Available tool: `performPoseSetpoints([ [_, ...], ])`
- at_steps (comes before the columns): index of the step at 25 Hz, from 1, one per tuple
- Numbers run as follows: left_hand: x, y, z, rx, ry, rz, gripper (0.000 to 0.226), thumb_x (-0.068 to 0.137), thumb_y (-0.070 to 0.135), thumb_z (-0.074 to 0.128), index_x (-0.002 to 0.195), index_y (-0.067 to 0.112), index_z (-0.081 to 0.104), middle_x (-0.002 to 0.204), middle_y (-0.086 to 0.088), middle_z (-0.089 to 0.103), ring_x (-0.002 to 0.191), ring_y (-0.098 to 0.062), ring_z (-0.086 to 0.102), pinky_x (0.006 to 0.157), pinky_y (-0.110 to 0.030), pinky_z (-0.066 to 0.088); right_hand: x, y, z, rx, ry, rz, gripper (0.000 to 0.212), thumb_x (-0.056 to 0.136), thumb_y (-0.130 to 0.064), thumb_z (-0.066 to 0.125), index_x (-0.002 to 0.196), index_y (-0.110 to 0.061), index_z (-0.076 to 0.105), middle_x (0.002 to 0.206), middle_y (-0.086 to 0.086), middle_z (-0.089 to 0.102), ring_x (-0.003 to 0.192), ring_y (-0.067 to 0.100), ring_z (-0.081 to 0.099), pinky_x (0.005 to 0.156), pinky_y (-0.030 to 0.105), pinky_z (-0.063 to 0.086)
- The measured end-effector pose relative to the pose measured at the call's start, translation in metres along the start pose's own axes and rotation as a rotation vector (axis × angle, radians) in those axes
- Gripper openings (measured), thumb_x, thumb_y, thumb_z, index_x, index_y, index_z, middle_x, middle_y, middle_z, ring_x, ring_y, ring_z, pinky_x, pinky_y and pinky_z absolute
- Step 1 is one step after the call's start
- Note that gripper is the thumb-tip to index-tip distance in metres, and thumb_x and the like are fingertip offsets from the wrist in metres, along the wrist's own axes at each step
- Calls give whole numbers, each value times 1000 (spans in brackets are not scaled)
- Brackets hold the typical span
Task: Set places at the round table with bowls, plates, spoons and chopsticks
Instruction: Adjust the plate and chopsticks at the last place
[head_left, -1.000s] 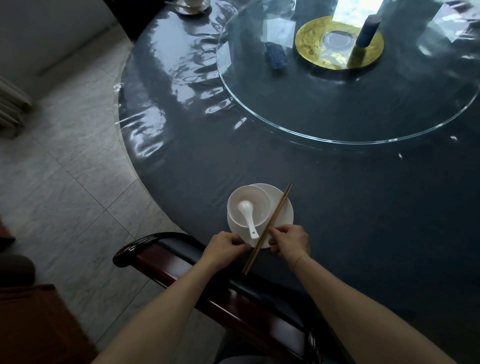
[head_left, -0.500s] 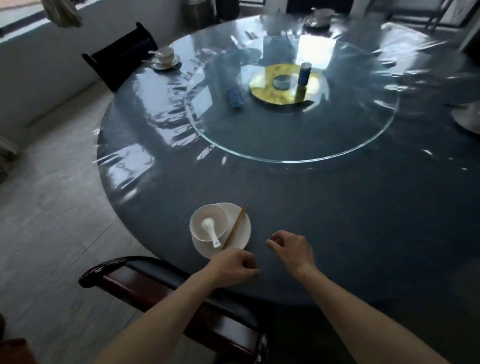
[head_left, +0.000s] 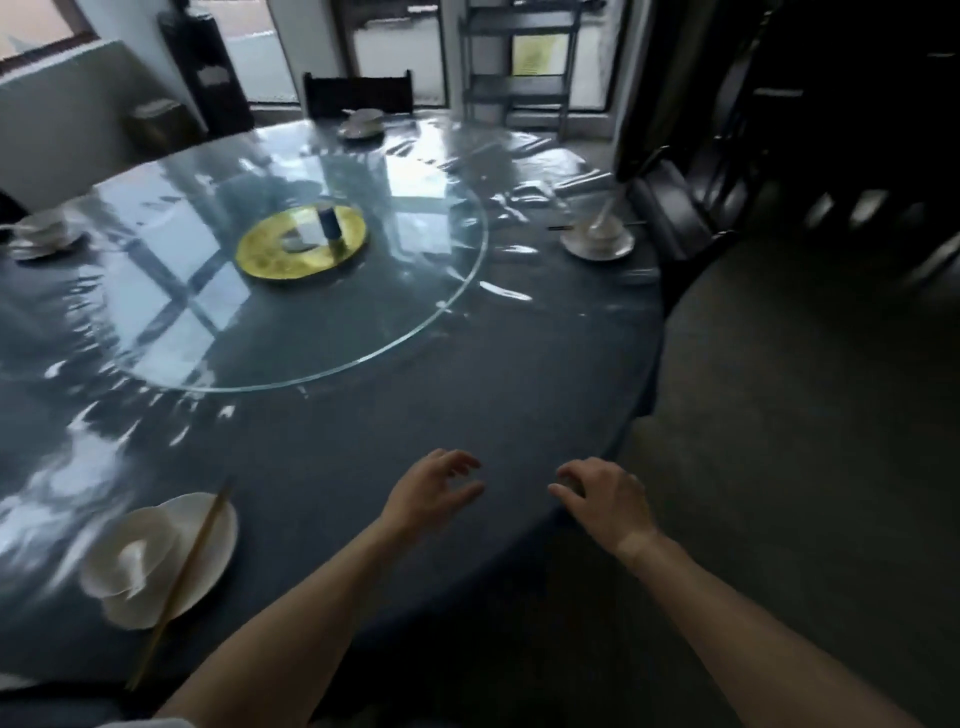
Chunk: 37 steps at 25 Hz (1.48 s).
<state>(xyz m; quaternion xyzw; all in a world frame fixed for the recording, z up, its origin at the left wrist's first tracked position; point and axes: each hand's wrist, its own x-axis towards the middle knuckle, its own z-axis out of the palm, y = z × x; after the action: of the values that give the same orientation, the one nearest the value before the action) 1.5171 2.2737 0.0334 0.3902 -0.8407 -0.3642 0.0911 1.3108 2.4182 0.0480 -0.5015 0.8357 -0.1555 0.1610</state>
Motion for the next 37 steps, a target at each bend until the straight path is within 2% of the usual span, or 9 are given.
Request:
performPoseSetpoints([
  [3,31,34,30,12,-29,63,32,81,35,75,111,26,70,101,7,64,96,-14,64,89,-30,50,-8,54,-23,35,58,82,31,89,-47,59,110,-27,68,106,-4,67,100,17,62,87,34,48],
  [7,74,68,62,50,-57,154,38,82,43,72,116,28,66,110,4,65,104,-14,62,91,-34,50,-6,106,-44,30,114,150,34,88,-49,59,114,-27,67,112,-5,67,102,17,62,89,34,48],
  [11,123,90,84,116,-107,236,49,83,52,66,126,28,59,121,4,62,113,-13,57,97,-35,48,15,142,-56,-15,107,177,39,91,-51,53,120,-27,63,121,-6,64,113,16,57,92,35,41],
  [16,205,114,103,184,-185,311,51,85,59,59,128,31,58,127,5,59,119,-15,54,100,-36,46,76,179,-78,-25,61,234,43,92,-54,48,125,-28,60,127,-7,61,118,15,54,95,34,39],
  [20,278,139,113,175,-230,327,48,85,62,54,125,34,59,125,6,59,118,-15,54,98,-35,46,135,203,-107,9,47,270,46,93,-54,48,126,-26,60,126,-4,62,115,16,56,97,34,44],
  [27,388,186,131,165,-302,372,47,88,53,59,127,27,60,129,2,58,121,-17,53,101,-37,45,206,252,-155,27,73,360,44,91,-55,47,121,-27,63,121,-3,64,110,18,59,93,34,47],
  [31,435,210,151,151,-287,390,50,86,59,55,126,29,60,128,4,59,119,-15,54,99,-37,46,246,288,-176,7,58,355,45,92,-56,47,122,-27,63,122,-3,64,110,18,59,92,33,47],
  [34,466,234,167,105,-259,369,58,80,69,44,122,34,61,121,10,59,111,-8,55,93,-32,48,283,322,-193,-4,44,288,44,92,-55,47,123,-26,62,124,-4,63,111,17,58,92,34,47],
  [37,496,266,182,31,-106,364,44,82,65,45,111,38,64,107,22,58,96,5,55,83,-23,49,321,362,-216,1,47,208,44,92,-54,47,123,-27,62,124,-5,63,112,16,58,92,34,47],
])
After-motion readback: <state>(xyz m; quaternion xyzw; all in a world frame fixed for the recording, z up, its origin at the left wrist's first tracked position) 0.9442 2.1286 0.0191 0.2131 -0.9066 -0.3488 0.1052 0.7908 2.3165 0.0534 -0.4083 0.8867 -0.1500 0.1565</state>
